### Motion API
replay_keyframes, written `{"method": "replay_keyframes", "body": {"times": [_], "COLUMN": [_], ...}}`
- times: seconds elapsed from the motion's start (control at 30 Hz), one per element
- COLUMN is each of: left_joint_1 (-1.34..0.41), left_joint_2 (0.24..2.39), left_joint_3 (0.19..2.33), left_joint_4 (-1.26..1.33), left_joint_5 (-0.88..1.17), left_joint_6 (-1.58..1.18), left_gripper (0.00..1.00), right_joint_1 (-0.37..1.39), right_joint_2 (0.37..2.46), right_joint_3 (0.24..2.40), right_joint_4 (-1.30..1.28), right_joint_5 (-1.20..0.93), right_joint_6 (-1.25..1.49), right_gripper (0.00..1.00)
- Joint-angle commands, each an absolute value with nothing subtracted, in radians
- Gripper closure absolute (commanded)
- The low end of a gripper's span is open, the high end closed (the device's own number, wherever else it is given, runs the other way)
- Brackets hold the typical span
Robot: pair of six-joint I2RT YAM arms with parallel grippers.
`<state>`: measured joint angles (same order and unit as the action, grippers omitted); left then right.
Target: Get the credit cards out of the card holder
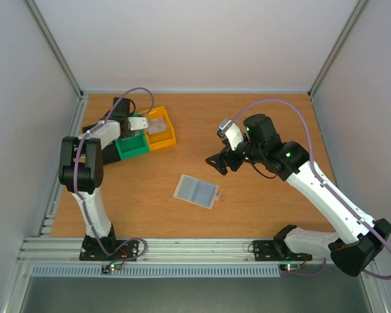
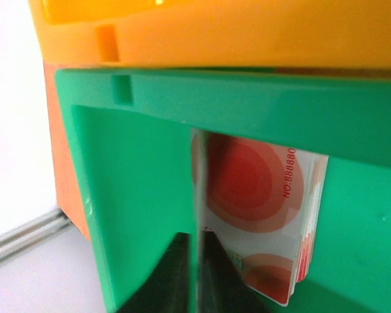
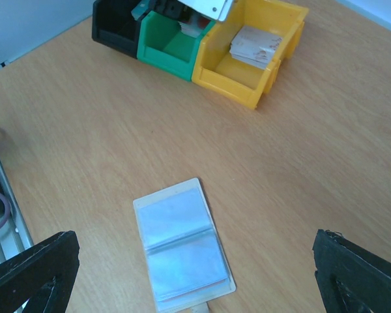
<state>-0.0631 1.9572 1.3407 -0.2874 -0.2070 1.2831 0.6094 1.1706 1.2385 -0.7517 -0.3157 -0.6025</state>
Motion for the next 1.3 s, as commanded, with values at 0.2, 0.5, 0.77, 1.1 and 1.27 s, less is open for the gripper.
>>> {"method": "replay_keyframes", "body": {"times": [0.2, 0.5, 0.77, 1.1, 1.27], "left_joint_1": [-0.059, -0.048, -0.052, -0.035, -0.036], "left_joint_2": [1.915, 1.829, 1.763, 2.108, 2.142], "left_joint_3": [1.383, 1.544, 1.66, 1.94, 1.871], "left_joint_4": [-0.487, -0.764, -1.069, -1.35, -1.232], "left_joint_5": [-0.048, 0.215, 0.427, 0.215, 0.186], "left_joint_6": [1.264, 1.235, 1.175, 1.185, 1.173], "left_gripper": [0.3, 0.01, 0.23, 0.77, 0.78], "right_joint_1": [0.604, 0.604, 0.604, 0.604, 0.604], "right_joint_2": [1.165, 1.153, 1.123, 1.082, 1.087], "right_joint_3": [1.27, 1.265, 1.225, 1.186, 1.19], "right_joint_4": [-0.759, -0.756, -0.732, -0.724, -0.725], "right_joint_5": [-0.345, -0.359, -0.32, -0.336, -0.335], "right_joint_6": [-0.596, -0.574, -0.522, -0.495, -0.493], "right_gripper": [0.02, 0.02, 0.02, 0.01, 0.01]}}
